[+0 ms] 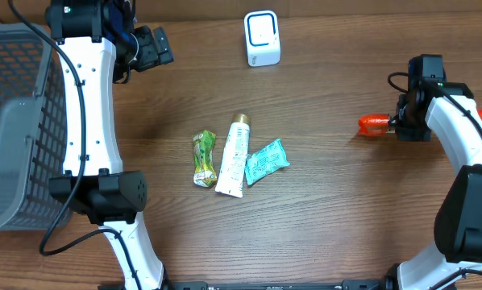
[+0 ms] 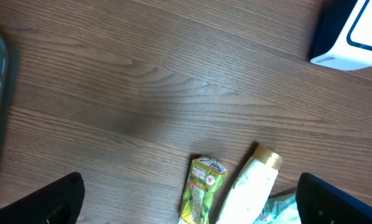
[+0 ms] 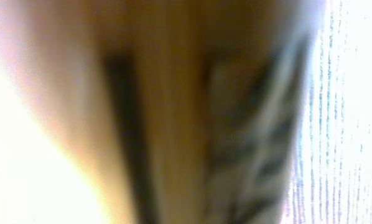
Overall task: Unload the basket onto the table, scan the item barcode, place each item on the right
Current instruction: 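Carry the spaghetti package right and set it on the table, then move the right gripper to the teal packet and grasp it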
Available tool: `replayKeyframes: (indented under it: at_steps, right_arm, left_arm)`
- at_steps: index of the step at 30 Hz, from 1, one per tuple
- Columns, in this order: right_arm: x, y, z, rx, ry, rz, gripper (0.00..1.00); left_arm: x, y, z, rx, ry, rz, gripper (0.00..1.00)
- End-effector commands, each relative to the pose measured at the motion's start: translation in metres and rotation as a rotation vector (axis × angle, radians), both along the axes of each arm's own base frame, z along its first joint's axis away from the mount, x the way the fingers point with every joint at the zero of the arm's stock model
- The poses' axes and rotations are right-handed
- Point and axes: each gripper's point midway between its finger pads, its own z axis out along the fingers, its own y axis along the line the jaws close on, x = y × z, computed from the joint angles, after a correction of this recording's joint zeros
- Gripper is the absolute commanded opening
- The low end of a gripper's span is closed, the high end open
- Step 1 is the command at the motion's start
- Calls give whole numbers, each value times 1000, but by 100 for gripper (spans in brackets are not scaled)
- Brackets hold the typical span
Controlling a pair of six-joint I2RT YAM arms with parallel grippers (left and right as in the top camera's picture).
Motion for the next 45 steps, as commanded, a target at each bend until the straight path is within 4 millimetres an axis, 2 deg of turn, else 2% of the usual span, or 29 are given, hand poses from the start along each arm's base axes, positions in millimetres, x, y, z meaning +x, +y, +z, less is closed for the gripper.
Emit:
replayKeyframes:
  at_steps: [1, 2, 3, 5, 8, 11, 12, 13, 15, 17, 21, 23, 24, 26, 28, 30, 32, 33, 34, 35, 38, 41, 45]
  right_arm:
    - [9, -12, 24, -70, -64, -29, 52]
    - [9, -11, 24, -67, -63, -25, 73]
    - [10, -10, 24, -63, -65, -17, 86]
    - [19, -9, 34, -91, -69, 106, 100]
    - [32, -3, 57, -112, -93, 280, 100]
    - [49, 21, 88, -82, -167, 537, 100]
    - [56, 38, 99, -54, -212, 676, 100]
    - [62, 71, 114, 4, -291, 900, 100]
    - [59, 108, 121, 88, -357, 1075, 100]
    - [51, 130, 117, 136, -351, 1144, 100]
    - [28, 178, 96, 206, -252, 1262, 100]
    - [17, 208, 85, 194, -222, 1446, 100]
    - [6, 231, 73, 167, -193, 1632, 100]
    - [-7, 250, 59, 134, -159, 1828, 94]
    - [-14, 261, 45, 92, -125, 1978, 90]
    - [-18, 270, 30, 66, -110, 2117, 80]
    - [-17, 274, 20, 52, -106, 2177, 70]
    - [-14, 275, 15, 41, -101, 2182, 69]
    - [-9, 274, 11, 21, -98, 2180, 89]
    - [-3, 274, 8, -4, -101, 2176, 100]
    - [-3, 276, 10, 33, -116, 2137, 100]
    - [-15, 291, 10, 143, -187, 2178, 99]
    - [-29, 295, -15, 203, -159, 2246, 94]
  left_arm:
    - [0, 0, 12, -6, -34, 14, 100]
    - [0, 0, 12, -6, -34, 14, 100]
    - [0, 0, 12, -6, -34, 14, 100]
    - [0, 0, 12, -6, -34, 14, 100]
    - [0, 0, 12, -6, -34, 14, 100]
    - [0, 0, 12, -7, -34, 14, 100]
    - [0, 0, 12, -6, -34, 14, 100]
    - [0, 0, 12, -6, -34, 14, 100]
    - [0, 0, 12, -6, -34, 14, 100]
    - [0, 0, 12, -6, -34, 14, 100]
    - [0, 0, 12, -7, -35, 14, 100]
    - [0, 0, 12, -6, -35, 14, 100]
    - [0, 0, 12, -6, -35, 14, 99]
    - [0, 0, 12, -6, -34, 14, 100]
    - [0, 0, 12, -6, -34, 14, 100]
    - [0, 0, 12, -6, -34, 14, 100]
    - [0, 0, 12, -6, -34, 14, 99]
    - [0, 0, 12, -6, -34, 14, 100]
    - [0, 0, 12, -6, -35, 14, 100]
    - [0, 0, 12, -6, -35, 14, 100]
    - [0, 0, 12, -6, -34, 14, 100]
    - [0, 0, 12, -6, -34, 14, 99]
    - [0, 0, 12, -6, -35, 14, 100]
